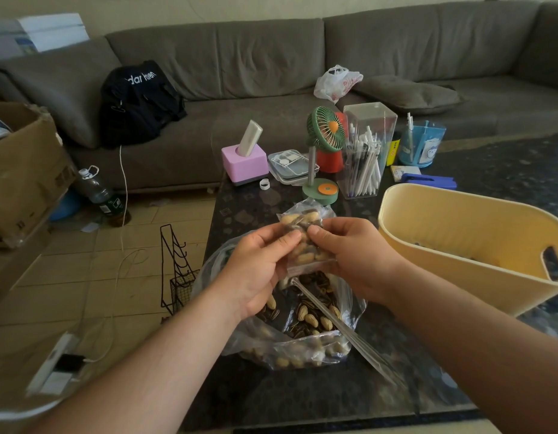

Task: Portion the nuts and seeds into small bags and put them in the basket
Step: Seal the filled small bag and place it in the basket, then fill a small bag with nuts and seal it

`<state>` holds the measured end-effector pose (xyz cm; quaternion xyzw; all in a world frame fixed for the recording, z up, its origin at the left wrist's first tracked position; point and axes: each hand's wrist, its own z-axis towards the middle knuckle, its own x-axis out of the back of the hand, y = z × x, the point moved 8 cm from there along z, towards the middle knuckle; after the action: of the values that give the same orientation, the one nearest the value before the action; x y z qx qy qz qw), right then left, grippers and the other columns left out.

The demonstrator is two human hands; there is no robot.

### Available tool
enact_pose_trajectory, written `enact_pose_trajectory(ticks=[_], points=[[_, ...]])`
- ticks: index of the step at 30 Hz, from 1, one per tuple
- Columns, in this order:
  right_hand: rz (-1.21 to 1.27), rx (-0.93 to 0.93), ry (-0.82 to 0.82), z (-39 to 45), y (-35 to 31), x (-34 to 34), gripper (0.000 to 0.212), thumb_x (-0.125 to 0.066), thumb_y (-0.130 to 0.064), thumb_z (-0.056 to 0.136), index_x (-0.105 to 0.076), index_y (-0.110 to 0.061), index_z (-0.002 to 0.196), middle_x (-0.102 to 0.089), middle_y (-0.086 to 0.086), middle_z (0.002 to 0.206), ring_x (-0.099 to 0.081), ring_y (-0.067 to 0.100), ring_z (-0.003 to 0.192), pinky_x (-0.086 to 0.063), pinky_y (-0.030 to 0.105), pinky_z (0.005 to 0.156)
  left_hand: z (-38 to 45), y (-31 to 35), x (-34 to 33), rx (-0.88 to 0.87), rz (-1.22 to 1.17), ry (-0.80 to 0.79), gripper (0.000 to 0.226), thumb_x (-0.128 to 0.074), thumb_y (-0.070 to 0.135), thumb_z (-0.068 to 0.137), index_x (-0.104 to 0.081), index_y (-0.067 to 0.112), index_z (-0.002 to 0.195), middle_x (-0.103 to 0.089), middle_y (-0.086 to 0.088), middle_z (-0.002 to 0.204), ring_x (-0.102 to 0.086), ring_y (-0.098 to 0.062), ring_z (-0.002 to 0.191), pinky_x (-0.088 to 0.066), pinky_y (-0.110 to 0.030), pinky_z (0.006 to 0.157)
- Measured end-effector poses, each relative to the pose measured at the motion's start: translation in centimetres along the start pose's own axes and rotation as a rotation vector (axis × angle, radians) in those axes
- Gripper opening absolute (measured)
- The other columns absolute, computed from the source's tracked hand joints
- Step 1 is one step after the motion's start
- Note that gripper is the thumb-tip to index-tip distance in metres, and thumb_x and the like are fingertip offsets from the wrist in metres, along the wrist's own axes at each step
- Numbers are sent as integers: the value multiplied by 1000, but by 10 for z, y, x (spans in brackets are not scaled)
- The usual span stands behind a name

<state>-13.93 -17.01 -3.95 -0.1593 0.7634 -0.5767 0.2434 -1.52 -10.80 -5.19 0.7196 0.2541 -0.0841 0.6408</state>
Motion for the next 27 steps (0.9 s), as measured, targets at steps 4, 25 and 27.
enact_pose_trajectory(ticks=[4, 25, 27], points=[[28, 5, -52, -3, -4, -4, 16, -64, -13, 102, -71, -1, 110, -78, 21, 98, -77, 34, 92, -65, 43, 84, 3, 4, 4, -45, 39, 51, 23, -64, 2, 100, -72, 6, 120, -80, -17, 110, -80, -25, 96, -65, -31, 75], [-716, 215, 494, -33, -123, 202, 10, -73, -20, 97, -77, -27, 103, -79, -10, 81, -75, 5, 75, -61, 32, 76, 77, -16, -135, -53, 1154, -75, 15, -56, 37, 105, -71, 36, 101, -76, 3, 89, -73, -18, 71, -60, -35, 60], [-802, 204, 520, -32, -122, 214, 12, -73, -19, 97, -76, -28, 105, -78, -8, 79, -75, 6, 73, -62, 34, 77, 75, -14, -137, -138, 1201, -57, 22, -56, 24, 102, -74, 35, 106, -76, 6, 84, -73, -13, 61, -59, -30, 52]])
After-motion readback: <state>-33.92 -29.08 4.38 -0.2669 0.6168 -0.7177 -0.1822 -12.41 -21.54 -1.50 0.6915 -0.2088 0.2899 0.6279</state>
